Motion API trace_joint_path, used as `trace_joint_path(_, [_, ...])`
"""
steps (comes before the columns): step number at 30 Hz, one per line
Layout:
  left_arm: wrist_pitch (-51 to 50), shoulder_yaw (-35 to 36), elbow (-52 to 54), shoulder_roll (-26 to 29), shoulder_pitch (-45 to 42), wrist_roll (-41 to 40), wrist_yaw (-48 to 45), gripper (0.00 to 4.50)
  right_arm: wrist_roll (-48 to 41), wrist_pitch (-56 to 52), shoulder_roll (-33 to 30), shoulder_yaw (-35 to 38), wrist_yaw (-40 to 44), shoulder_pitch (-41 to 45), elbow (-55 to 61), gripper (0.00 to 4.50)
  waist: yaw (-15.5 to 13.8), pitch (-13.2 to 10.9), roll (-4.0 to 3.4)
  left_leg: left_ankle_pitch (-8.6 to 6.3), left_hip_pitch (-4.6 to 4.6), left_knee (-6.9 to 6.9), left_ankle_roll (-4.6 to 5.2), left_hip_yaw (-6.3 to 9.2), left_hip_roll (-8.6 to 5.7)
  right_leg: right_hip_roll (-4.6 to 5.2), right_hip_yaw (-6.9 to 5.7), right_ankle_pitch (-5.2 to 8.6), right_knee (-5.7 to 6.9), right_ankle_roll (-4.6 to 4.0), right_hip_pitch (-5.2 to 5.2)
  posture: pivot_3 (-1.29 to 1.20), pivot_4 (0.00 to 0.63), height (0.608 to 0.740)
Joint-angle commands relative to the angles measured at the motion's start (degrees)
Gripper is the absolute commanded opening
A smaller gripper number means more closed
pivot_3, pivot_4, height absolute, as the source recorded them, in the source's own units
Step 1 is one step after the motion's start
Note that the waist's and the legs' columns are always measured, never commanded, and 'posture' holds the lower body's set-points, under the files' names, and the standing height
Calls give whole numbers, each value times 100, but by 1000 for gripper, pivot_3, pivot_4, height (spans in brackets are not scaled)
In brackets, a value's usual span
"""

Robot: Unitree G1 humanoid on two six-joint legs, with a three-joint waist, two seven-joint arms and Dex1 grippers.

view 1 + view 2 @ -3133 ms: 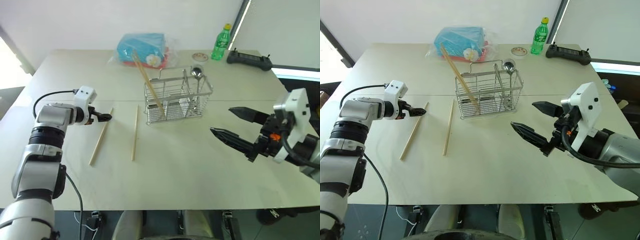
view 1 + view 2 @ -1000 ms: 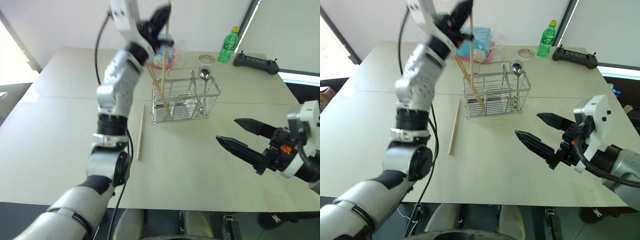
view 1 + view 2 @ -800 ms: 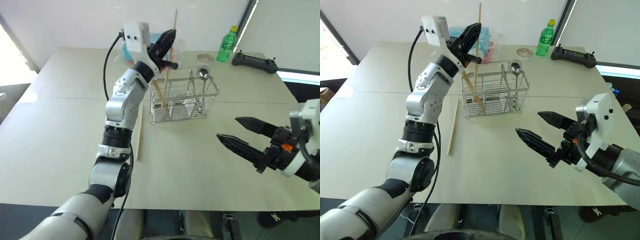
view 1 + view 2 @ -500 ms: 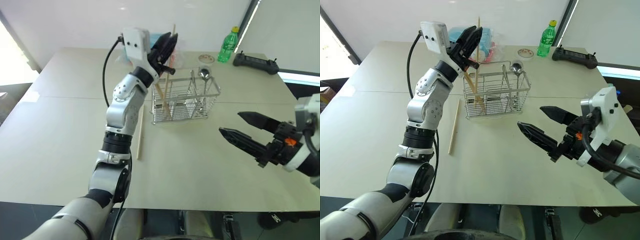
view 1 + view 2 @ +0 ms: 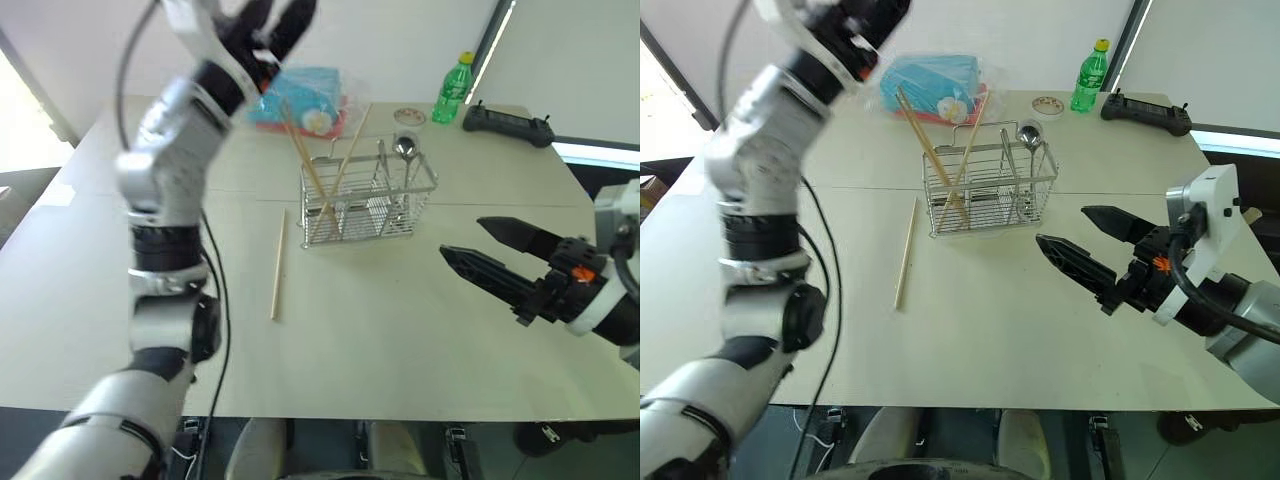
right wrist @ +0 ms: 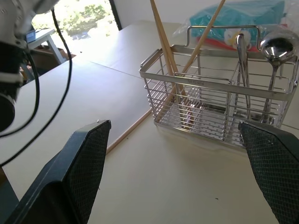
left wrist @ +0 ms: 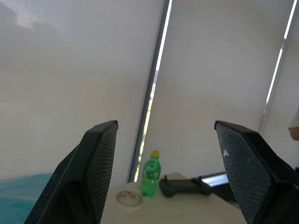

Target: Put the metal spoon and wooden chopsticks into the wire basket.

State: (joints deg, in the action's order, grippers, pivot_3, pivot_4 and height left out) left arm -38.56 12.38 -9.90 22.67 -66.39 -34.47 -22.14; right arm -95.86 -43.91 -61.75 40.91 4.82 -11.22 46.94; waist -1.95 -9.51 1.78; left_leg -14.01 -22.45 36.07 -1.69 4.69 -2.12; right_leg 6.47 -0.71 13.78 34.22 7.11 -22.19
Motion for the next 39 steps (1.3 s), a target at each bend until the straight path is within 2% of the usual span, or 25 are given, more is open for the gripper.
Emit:
trace_joint_path(1, [-770, -184, -308, 598, -2, 439, 163, 3471, 18, 126, 68, 23, 9, -13, 36, 4500, 5, 12, -21, -3, 4, -1, 6, 0, 0, 0, 0, 0, 0, 0, 2, 0, 150, 720])
trace_joint_path(3, [-1338, -12, -332, 538, 169, 376, 583, 3471, 53, 132, 103, -18, 20, -26, 48, 4500, -44, 12, -22, -5, 7, -1, 9, -1, 0, 0, 2, 2, 1, 5, 6, 0, 150, 720])
trace_joint_path(5, [-2146, -191, -216, 453, 485, 614, 1079, 3471, 77, 150, 133, -82, 19, -10, 37, 4500, -66, 10, -18, -5, 5, 7, 8, 14, 1, 1, -1, 4, 0, 4, 16, 0, 150, 720])
trace_joint_path(9, [-3028, -583, 549, 73, 1065, 578, 1238, 3471, 153, 208, 143, -241, 2, 105, -24, 4500, -29, 2, -4, -5, 1, 13, 8, 12, -3, 10, 13, 2, -5, 4, 15, 0, 150, 720])
trace_joint_path(14, [-3696, -818, 1026, -299, 1391, 721, 1422, 3471, 151, 242, 134, -351, -93, 248, -29, 4500, -28, 0, 0, -5, -18, 3, 7, 11, -3, 11, 14, 2, -5, 5, -12, 0, 150, 720])
trace_joint_path(17, [-3906, -1247, 1389, -360, 1607, 928, 1549, 3471, 205, 251, 181, -358, -143, 236, 15, 4500, -16, 8, -14, -5, -5, -9, 7, 6, -1, 9, 14, 3, -3, 3, -11, 0, 150, 720])
trace_joint_path(20, [-4237, -1372, 1585, -481, 1758, 980, 1577, 3471, 194, 296, 272, -305, -264, 169, 101, 4500, -33, 8, -16, -5, -5, -8, 7, 2, 0, 7, 14, 4, -3, 0, -10, 0, 150, 720])
trace_joint_path(32, [-3678, -1505, 782, -510, 1726, 1627, 1520, 3471, 195, 479, 449, -65, -398, -266, 361, 4500, -37, 7, -15, -5, -9, 3, 7, 5, -3, 18, 16, 4, -7, -2, -7, 0, 150, 720])
trace_joint_path(39, [-2685, -1762, -447, -925, 1447, 2044, 1361, 3471, 224, 512, 457, 2, -321, -400, 394, 4500, -44, 7, -14, -5, -12, 6, 7, 0, -2, 23, 15, 4, -10, -2, -5, 0, 150, 720])
